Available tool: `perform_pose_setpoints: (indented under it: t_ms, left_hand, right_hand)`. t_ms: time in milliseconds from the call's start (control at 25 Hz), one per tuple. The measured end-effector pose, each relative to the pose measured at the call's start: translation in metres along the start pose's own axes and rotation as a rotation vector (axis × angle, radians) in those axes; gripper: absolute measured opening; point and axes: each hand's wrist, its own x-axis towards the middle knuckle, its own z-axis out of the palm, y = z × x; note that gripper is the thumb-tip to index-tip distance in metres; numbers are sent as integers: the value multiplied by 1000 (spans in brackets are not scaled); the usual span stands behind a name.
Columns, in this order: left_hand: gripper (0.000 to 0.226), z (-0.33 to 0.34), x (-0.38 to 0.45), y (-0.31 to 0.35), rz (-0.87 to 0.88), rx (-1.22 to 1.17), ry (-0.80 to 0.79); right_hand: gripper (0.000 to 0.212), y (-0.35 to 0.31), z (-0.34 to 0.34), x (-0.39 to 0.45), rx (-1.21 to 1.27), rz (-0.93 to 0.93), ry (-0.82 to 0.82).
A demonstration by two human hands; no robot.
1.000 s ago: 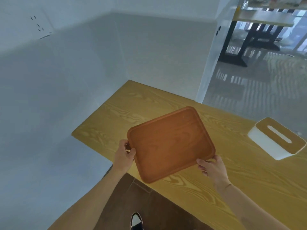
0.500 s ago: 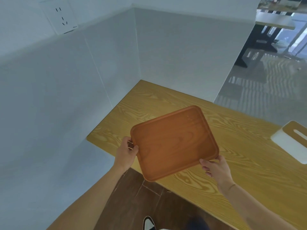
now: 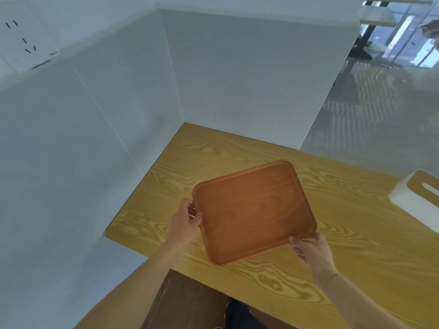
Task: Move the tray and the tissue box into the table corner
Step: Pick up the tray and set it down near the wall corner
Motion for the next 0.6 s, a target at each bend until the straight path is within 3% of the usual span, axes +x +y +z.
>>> perform_pose_setpoints:
  t_ms: [600]
  left_hand:
    - [21, 65, 142, 41, 64, 292, -202]
  right_hand:
    - [50, -9, 14, 61, -84, 203, 179]
